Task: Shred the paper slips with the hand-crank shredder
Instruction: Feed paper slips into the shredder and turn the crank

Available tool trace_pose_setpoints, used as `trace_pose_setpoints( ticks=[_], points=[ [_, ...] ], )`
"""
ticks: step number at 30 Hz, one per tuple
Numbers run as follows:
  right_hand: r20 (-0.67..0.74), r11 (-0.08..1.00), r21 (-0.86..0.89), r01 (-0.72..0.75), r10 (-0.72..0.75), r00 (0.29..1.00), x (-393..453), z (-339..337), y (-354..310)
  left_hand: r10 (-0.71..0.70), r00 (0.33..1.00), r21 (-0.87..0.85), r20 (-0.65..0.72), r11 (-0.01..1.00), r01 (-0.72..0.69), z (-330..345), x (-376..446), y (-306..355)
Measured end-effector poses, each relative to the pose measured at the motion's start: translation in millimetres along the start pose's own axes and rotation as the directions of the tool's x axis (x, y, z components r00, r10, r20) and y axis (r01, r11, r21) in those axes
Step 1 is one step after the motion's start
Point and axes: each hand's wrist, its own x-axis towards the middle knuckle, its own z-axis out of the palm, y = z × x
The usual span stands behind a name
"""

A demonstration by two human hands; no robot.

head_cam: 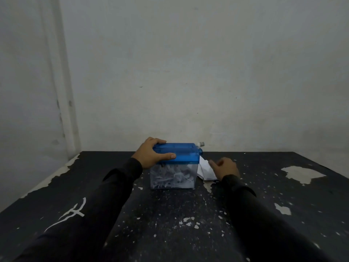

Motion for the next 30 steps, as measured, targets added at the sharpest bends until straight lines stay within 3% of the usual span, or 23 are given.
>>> trace_pose_setpoints(
  ticks=[2,4,10,16,30],
  points=[
    [0.117,0.992,-0.115,-0.047,0.061,0.991,-0.8,3.8,11.9,0.003,1.0,0.003,-0.002,1.0,-0.003,-0.4,0.3,0.5],
    [0.168,0.992,-0.118,-0.048,0.067,0.983,2.8,5.7,17.6,-0.001,1.0,-0.005,-0.004,1.0,0.001,-0.1,0.3,0.4],
    [0.147,0.996,-0.066,-0.06,0.069,0.987,5.0,6.2,19.5,-0.013,1.0,-0.066,-0.014,0.998,0.012,1.6,-2.0,-0.1],
    [0.125,0.948,-0.31,-0.072,0.116,0.985,2.4,5.0,21.5,-0.003,1.0,-0.07,-0.017,0.998,0.002,2.8,-0.8,-1.0],
    [0.123,0.981,0.112,-0.159,0.145,0.982,9.1,-1.3,31.0,0.0,1.0,-0.087,-0.021,0.996,-0.002,3.5,-0.3,-3.8]
  ],
)
